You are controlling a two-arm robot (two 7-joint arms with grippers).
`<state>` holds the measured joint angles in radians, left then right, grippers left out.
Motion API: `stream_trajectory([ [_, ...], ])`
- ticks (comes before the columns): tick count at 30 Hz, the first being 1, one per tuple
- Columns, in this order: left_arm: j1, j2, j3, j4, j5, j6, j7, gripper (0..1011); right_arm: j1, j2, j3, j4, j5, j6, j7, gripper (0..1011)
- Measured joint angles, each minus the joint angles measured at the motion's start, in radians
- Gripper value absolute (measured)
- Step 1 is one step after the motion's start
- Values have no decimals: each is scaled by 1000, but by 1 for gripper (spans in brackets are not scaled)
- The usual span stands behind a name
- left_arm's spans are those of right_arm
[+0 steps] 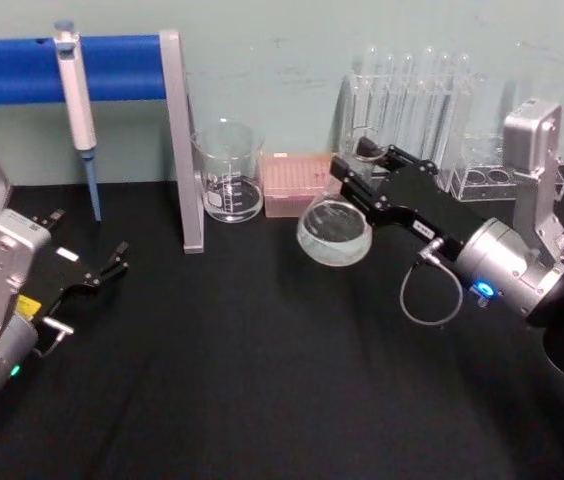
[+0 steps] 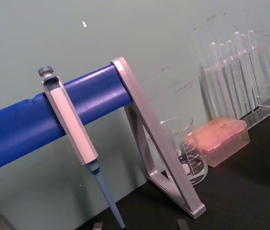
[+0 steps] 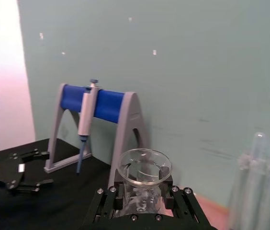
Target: Grasp the erlenmeyer flask with one hand, shake it three times, then place it back.
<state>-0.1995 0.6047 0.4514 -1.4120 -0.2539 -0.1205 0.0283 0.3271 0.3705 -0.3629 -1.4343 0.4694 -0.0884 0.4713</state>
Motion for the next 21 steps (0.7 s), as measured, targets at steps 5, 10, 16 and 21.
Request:
stream_trajectory([
  [5,0,0,0,0,0,0,0,1001,17,-5,-30,7,-7,-5,44,457],
  [10,0,0,0,0,0,0,0,1001,35,-6,-63,12,-6,-9,93,457],
  [16,0,0,0,0,0,0,0,1001,58,-7,-111,21,5,-18,159,457],
  [21,0,0,0,0,0,0,0,1001,71,-6,-137,26,15,-25,189,457],
])
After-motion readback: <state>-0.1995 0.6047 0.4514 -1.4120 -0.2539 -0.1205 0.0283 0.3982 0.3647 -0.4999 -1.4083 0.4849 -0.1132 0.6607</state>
